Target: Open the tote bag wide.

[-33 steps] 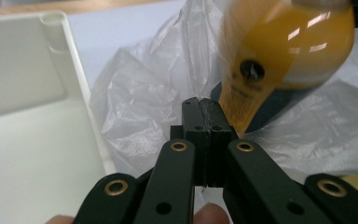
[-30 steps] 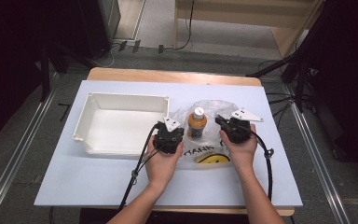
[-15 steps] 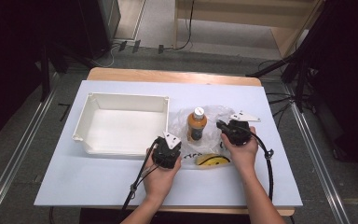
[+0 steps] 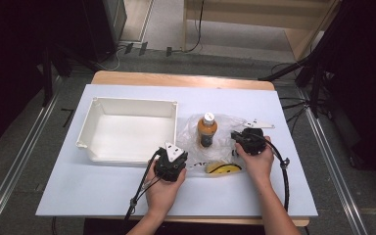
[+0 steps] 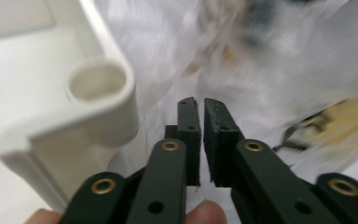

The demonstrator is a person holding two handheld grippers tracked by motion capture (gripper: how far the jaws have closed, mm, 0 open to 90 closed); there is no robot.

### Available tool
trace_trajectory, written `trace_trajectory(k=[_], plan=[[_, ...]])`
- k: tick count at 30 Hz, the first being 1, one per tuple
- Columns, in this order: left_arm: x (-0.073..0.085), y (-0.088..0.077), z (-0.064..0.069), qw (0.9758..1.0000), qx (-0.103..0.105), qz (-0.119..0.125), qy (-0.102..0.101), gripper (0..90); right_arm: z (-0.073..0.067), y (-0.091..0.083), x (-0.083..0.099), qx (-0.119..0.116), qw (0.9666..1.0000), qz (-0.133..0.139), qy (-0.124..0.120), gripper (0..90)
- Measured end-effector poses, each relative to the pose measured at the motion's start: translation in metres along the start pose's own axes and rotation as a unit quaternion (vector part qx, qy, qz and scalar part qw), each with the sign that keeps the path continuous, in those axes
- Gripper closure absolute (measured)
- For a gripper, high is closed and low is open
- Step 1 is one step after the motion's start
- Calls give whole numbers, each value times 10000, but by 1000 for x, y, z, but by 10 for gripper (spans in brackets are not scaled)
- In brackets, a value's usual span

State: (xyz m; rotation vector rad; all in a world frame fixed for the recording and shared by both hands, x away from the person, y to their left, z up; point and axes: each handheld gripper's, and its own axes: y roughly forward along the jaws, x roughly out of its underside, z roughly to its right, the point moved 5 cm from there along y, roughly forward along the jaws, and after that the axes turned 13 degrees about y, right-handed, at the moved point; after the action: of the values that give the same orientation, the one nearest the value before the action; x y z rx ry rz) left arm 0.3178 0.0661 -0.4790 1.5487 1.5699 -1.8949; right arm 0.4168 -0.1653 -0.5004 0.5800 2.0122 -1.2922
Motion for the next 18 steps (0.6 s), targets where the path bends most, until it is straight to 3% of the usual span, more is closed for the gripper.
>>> trace_trajectory(k=[3,4,8,12,15,16,18], plan=[[-17,-12,0,9994,-117,312,-38,724,0,0,1,-24,10000,30,-30,900],[-26,-15,-1,9987,-140,474,-85,632,-1,0,2,-29,10000,24,-37,900],[-41,-16,-2,9969,-29,739,-265,458,-3,0,4,-88,9999,66,-42,900],[-50,-5,0,9975,-44,650,-256,432,-5,0,5,-148,9998,117,-96,900],[-46,10,2,9990,-132,371,-201,520,-5,-1,6,-175,9997,139,-95,900],[-43,14,1,9993,-192,274,-192,589,-5,-1,6,-200,9996,152,-93,900],[-38,21,2,9997,-151,114,-179,630,-5,-2,6,-218,9996,170,-101,900]])
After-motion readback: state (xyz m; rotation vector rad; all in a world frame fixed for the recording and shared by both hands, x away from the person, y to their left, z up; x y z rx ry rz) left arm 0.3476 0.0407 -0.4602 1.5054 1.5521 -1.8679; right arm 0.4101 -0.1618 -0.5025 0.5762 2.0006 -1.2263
